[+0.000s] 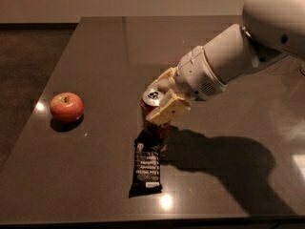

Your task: Move coke can near rxbar chocolate

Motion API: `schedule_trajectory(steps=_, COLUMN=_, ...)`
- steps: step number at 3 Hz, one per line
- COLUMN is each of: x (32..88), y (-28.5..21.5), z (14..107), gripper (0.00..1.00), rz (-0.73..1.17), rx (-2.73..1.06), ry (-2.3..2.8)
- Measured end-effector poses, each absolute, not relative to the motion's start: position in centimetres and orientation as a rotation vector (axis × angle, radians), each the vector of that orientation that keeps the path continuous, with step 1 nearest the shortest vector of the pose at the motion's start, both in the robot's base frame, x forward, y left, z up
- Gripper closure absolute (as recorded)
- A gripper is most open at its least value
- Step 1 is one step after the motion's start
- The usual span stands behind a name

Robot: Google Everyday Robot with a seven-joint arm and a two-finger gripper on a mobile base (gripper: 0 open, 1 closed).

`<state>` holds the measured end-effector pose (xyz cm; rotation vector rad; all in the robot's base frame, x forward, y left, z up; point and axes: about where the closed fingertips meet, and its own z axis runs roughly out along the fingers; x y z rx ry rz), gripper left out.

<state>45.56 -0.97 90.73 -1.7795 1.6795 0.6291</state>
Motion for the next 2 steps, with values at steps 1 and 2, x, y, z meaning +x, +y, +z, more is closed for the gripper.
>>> schedule_trajectory(steps=1, x=45.45, y=-0.79, z=90.82, gripper=0.16, rz=0.627, rx=-1.784, ry=1.676)
schedule_trajectory(steps=2, x=45.34, y=-0.63, z=90.9, gripper=0.0, rz=0.626, rx=-1.788, ry=1.673)
